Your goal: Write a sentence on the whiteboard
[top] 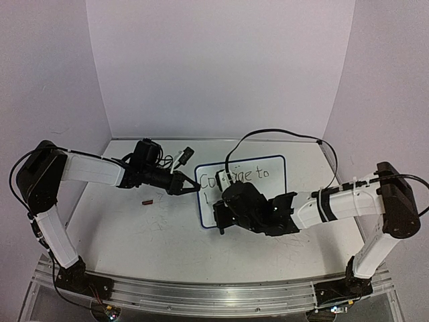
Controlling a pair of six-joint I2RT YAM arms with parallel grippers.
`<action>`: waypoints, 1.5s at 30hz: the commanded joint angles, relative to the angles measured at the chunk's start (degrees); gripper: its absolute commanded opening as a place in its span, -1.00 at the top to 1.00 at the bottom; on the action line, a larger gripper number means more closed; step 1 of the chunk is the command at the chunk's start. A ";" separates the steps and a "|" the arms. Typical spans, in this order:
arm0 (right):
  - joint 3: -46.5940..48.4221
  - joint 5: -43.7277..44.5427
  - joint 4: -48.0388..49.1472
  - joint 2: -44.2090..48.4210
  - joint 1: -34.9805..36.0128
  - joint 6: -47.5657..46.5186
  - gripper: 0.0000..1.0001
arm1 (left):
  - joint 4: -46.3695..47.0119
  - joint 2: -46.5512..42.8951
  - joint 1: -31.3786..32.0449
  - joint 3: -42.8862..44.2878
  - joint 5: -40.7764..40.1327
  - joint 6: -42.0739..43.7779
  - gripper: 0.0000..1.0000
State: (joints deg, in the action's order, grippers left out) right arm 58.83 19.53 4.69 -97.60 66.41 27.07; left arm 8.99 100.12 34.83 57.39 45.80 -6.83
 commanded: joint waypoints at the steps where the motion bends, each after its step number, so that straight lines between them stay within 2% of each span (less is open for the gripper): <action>1: -1.32 0.71 -1.07 -0.16 -0.23 1.36 1.00 | -3.94 -1.13 1.12 0.87 -0.20 2.00 1.00; 22: -0.51 6.49 -1.25 2.93 -0.23 0.32 1.00 | -4.10 -1.59 1.29 0.74 -0.79 2.34 1.00; 29: -4.15 -0.98 7.58 6.39 -0.23 -4.65 1.00 | -4.16 -1.57 1.30 0.87 -0.74 2.48 1.00; 45: 2.09 -0.95 5.34 -0.03 -0.19 -6.13 1.00 | -4.46 -1.22 1.31 0.95 -0.81 2.79 1.00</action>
State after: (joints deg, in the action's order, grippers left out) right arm 58.41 18.33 9.81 -96.07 66.26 21.40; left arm 8.40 99.53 35.20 57.39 45.43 -5.93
